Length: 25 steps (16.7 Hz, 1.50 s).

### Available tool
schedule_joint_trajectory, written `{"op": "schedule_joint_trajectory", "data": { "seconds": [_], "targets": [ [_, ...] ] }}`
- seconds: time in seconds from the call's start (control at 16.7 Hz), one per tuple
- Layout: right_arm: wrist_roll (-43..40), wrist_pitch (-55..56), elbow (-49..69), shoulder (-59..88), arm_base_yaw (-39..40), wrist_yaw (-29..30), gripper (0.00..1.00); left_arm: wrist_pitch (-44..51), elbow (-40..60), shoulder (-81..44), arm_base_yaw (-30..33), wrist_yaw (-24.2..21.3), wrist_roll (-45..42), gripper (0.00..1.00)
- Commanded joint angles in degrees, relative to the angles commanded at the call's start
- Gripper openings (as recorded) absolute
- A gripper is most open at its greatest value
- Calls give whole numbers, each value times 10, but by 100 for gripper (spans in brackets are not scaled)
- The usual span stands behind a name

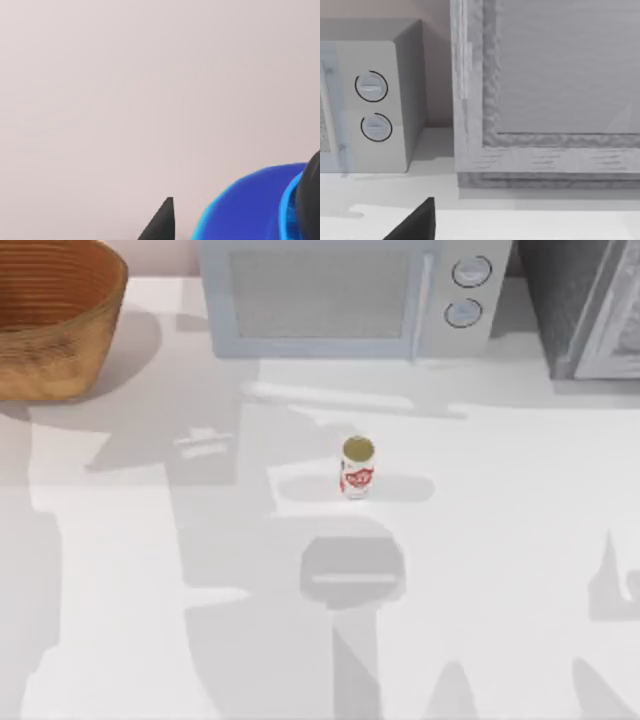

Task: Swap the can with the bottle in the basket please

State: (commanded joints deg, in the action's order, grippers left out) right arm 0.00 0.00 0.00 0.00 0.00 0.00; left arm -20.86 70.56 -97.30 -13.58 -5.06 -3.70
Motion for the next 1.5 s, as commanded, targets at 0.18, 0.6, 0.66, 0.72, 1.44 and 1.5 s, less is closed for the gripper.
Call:
{"op": "schedule_joint_trajectory", "data": {
  "seconds": [0.18,0.6,0.66,0.72,1.44,1.5],
  "targets": [
    [0,0,0,0,0,0,100,128,71,-9,21,-25,3,0],
    [0,0,0,0,0,0,100,224,117,-25,45,-52,8,0],
    [0,0,0,0,0,0,100,224,117,-25,45,-52,8,0],
    [0,0,0,0,0,0,100,224,117,-25,45,-52,8,0],
    [0,0,0,0,0,0,100,154,162,-139,60,-39,13,0],
    [0,0,0,0,0,0,100,154,162,-139,60,-39,13,0]
  ]
}}
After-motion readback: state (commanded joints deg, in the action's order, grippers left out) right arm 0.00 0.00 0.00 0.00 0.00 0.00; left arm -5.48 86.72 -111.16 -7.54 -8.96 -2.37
